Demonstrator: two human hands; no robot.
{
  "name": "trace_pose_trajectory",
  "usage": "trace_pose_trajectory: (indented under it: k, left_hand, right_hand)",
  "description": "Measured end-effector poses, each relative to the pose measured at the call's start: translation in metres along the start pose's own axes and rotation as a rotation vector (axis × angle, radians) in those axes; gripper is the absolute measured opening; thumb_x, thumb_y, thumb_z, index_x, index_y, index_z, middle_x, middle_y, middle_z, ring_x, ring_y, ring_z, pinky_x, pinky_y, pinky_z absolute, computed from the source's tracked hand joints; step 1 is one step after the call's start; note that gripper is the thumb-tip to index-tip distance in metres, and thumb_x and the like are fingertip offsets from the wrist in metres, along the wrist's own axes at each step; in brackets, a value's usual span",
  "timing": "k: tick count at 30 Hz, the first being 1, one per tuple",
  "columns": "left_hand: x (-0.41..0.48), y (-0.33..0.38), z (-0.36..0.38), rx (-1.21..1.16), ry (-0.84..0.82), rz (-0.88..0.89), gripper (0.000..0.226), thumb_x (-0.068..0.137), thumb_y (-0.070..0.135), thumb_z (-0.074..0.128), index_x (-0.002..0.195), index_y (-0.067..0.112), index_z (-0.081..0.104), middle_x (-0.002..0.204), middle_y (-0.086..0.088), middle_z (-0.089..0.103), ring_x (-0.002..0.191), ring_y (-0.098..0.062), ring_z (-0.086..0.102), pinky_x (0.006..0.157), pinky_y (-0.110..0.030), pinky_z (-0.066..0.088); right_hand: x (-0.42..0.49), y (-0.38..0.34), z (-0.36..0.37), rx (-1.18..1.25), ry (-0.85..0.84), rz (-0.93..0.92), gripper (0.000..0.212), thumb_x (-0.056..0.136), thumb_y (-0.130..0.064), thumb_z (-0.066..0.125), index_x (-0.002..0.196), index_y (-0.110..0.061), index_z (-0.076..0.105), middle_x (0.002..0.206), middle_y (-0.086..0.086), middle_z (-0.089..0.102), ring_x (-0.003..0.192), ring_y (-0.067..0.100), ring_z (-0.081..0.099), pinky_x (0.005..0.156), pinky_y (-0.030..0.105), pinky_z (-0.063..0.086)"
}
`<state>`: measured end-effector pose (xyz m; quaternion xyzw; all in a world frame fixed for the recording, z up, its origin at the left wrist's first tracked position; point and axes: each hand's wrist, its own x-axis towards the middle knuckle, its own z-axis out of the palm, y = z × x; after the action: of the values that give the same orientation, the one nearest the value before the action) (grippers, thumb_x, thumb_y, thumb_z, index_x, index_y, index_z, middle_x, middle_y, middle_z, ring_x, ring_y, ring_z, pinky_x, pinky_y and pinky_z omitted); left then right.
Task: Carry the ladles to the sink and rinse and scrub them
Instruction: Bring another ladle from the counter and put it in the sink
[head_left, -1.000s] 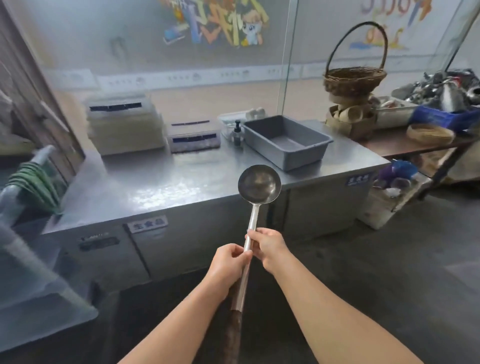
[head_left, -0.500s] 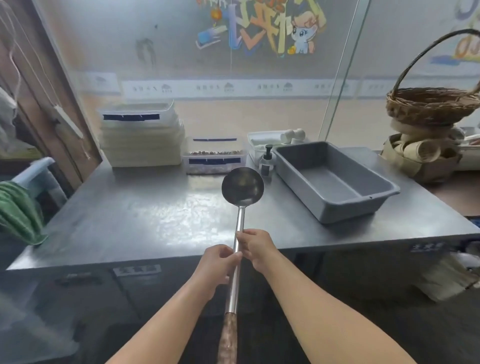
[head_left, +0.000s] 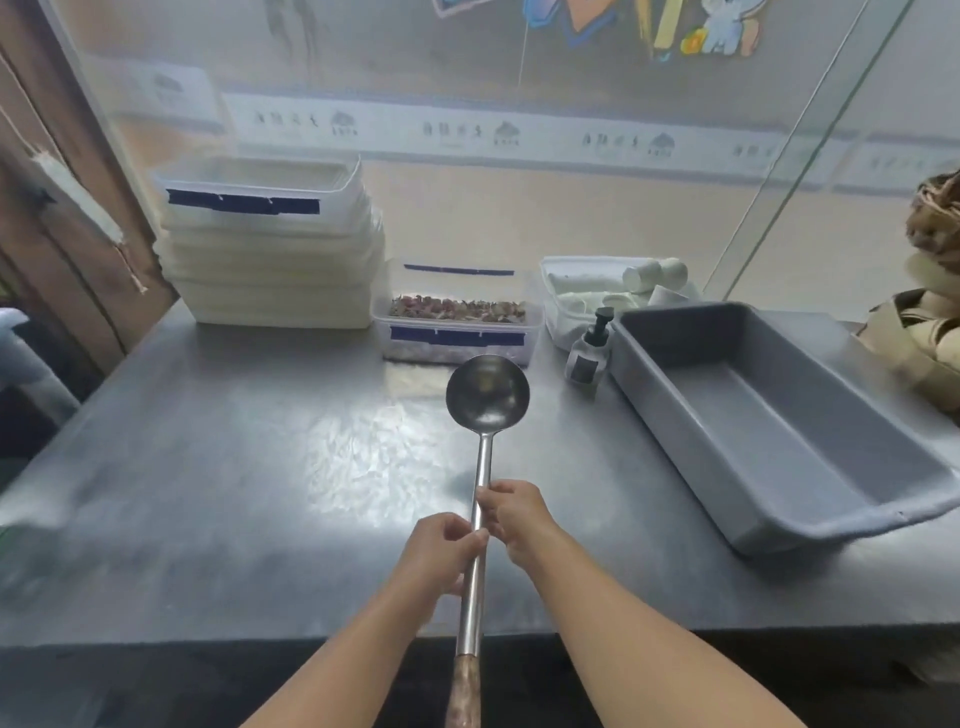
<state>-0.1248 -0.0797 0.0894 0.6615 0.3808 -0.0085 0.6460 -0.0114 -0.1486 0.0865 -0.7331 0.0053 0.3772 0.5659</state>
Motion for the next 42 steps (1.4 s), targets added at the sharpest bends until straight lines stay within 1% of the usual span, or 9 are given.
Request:
trace_pose_trajectory:
  k: [5, 8, 12, 16, 22, 28, 34, 38, 42]
  left_hand:
    - [0.074, 0.007, -0.022, 0.014, 0.006, -0.066, 0.017, 0.088, 0.017, 0.068, 0.091, 0.001, 0.065, 0.082, -0.012, 0.065, 0.071, -0.024, 0.067, 0.065, -0.043, 0.063]
    - [0.108, 0.006, -0.031, 0.054, 0.018, -0.092, 0.019, 0.086, 0.019, 0.069, 0.091, 0.002, 0.065, 0.083, -0.013, 0.068, 0.074, -0.027, 0.07, 0.07, -0.049, 0.062]
    - [0.141, 0.0, -0.037, 0.137, 0.065, -0.096, 0.02, 0.086, 0.025, 0.07, 0.088, 0.006, 0.066, 0.079, -0.008, 0.067, 0.073, -0.022, 0.066, 0.077, -0.047, 0.061]
    - [0.16, -0.007, -0.039, 0.183, 0.081, -0.099, 0.02, 0.085, 0.026, 0.07, 0.085, 0.008, 0.063, 0.075, -0.002, 0.065, 0.066, -0.016, 0.061, 0.071, -0.039, 0.057]
    - [0.176, -0.015, -0.033, 0.264, 0.053, -0.124, 0.018, 0.083, 0.029, 0.072, 0.082, 0.014, 0.061, 0.083, -0.008, 0.069, 0.079, -0.025, 0.069, 0.074, -0.047, 0.061]
    - [0.186, -0.026, -0.026, 0.345, 0.053, -0.147, 0.021, 0.079, 0.026, 0.074, 0.074, 0.015, 0.056, 0.079, -0.009, 0.07, 0.074, -0.029, 0.071, 0.068, -0.049, 0.061]
    - [0.188, -0.029, -0.025, 0.464, 0.065, -0.09, 0.027, 0.079, 0.033, 0.073, 0.074, 0.018, 0.051, 0.074, -0.005, 0.066, 0.065, -0.024, 0.067, 0.065, -0.044, 0.06]
    - [0.173, -0.02, -0.024, 0.583, 0.097, -0.007, 0.036, 0.077, 0.047, 0.071, 0.08, 0.021, 0.046, 0.077, 0.004, 0.057, 0.065, -0.013, 0.056, 0.052, -0.027, 0.038]
    - [0.151, 0.001, 0.003, 0.667, 0.046, 0.066, 0.026, 0.08, 0.036, 0.069, 0.09, 0.022, 0.049, 0.088, 0.004, 0.058, 0.078, -0.018, 0.059, 0.061, -0.03, 0.043]
  right_hand:
    - [0.073, -0.012, 0.028, -0.099, 0.034, 0.071, 0.028, 0.089, -0.003, 0.058, 0.063, -0.011, 0.053, 0.056, 0.001, 0.043, 0.048, 0.014, 0.042, 0.047, 0.022, 0.041]
    - [0.106, -0.016, 0.042, -0.16, 0.046, 0.085, 0.022, 0.088, -0.005, 0.059, 0.067, -0.009, 0.053, 0.057, 0.004, 0.042, 0.052, 0.017, 0.042, 0.05, 0.024, 0.04]
    - [0.138, -0.015, 0.055, -0.159, 0.057, 0.11, 0.026, 0.089, -0.006, 0.059, 0.065, -0.011, 0.049, 0.057, 0.003, 0.04, 0.055, 0.019, 0.041, 0.059, 0.032, 0.04]
    - [0.154, -0.014, 0.058, -0.19, 0.074, 0.096, 0.033, 0.089, -0.009, 0.061, 0.062, -0.013, 0.044, 0.056, 0.003, 0.037, 0.057, 0.019, 0.038, 0.057, 0.03, 0.035]
    - [0.166, -0.008, 0.058, -0.393, 0.15, 0.027, 0.008, 0.086, -0.019, 0.068, 0.087, -0.013, 0.072, 0.083, 0.004, 0.071, 0.08, 0.023, 0.067, 0.078, 0.036, 0.056]
    - [0.172, 0.006, 0.057, -0.605, 0.209, -0.063, 0.013, 0.085, -0.028, 0.071, 0.082, -0.018, 0.062, 0.072, -0.007, 0.061, 0.064, 0.007, 0.057, 0.055, 0.021, 0.041]
    - [0.169, 0.011, 0.055, -0.544, 0.247, -0.028, 0.022, 0.084, -0.032, 0.072, 0.082, -0.016, 0.057, 0.082, -0.001, 0.065, 0.072, 0.017, 0.062, 0.06, 0.027, 0.045]
    - [0.14, 0.015, 0.031, -0.362, 0.219, 0.029, 0.024, 0.084, -0.035, 0.068, 0.09, -0.013, 0.061, 0.084, 0.006, 0.07, 0.075, 0.024, 0.069, 0.076, 0.041, 0.059]
    - [0.085, 0.037, -0.019, -0.233, 0.256, 0.077, 0.013, 0.085, -0.027, 0.064, 0.093, -0.017, 0.061, 0.085, 0.003, 0.068, 0.068, 0.018, 0.069, 0.075, 0.043, 0.062]
